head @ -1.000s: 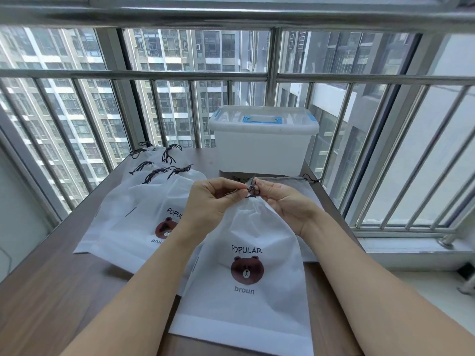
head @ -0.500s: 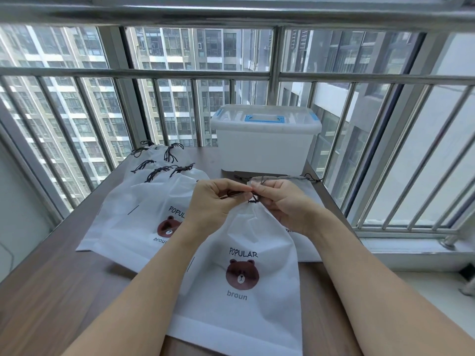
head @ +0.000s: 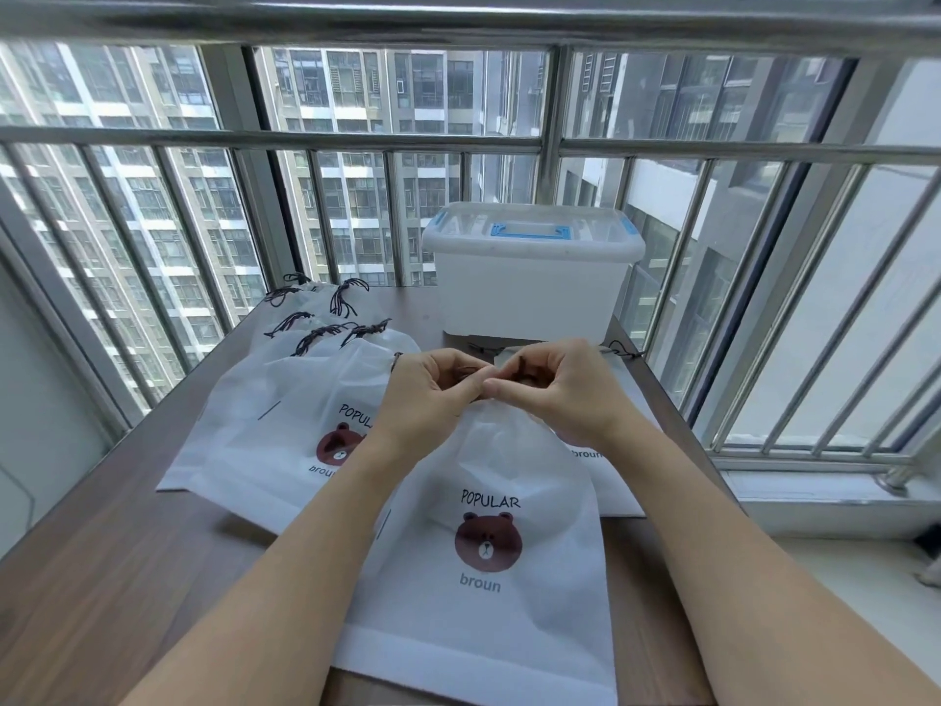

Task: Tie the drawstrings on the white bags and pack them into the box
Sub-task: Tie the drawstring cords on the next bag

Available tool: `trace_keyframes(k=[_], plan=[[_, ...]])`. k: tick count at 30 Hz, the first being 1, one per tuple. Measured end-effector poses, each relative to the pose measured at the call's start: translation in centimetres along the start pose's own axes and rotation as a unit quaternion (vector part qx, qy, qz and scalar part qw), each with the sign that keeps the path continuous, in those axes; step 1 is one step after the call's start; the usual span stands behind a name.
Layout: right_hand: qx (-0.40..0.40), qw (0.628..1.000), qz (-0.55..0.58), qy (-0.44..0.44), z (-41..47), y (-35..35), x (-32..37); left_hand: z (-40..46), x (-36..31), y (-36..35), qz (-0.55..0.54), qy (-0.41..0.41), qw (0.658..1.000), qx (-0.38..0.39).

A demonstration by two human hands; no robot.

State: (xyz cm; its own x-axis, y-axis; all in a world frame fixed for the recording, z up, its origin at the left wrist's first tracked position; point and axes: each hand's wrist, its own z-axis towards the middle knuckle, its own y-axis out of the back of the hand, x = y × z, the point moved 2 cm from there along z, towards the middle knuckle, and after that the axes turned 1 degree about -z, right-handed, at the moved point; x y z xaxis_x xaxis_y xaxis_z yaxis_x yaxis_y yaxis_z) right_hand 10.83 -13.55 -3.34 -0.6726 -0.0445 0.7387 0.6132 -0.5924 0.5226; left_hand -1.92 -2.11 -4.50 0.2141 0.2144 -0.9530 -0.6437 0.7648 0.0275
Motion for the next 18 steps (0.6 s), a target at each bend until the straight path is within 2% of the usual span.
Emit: trace_keyframes(k=[4, 11, 16, 18], plan=[[0.020, 0.999, 0.038, -0.004, 0.2, 0.2, -0.6, 0.0, 0.0, 0.1, 0.001, -0.002, 1.000, 0.003], [0.035, 0.999, 0.014, 0.020, 0.0, 0.1, 0.1, 0.0, -0.4, 0.1, -0.038, -0.010, 0.999, -0.009], [0.010, 0.981, 0.186, -0.059, -0.2, 0.0, 0.4, 0.1, -0.6, 0.6, -0.132, 0.044, 0.990, 0.007], [0.007, 0.973, 0.219, -0.070, -0.3, -0.1, 0.6, 0.1, -0.6, 0.7, -0.120, 0.065, 0.990, 0.019]])
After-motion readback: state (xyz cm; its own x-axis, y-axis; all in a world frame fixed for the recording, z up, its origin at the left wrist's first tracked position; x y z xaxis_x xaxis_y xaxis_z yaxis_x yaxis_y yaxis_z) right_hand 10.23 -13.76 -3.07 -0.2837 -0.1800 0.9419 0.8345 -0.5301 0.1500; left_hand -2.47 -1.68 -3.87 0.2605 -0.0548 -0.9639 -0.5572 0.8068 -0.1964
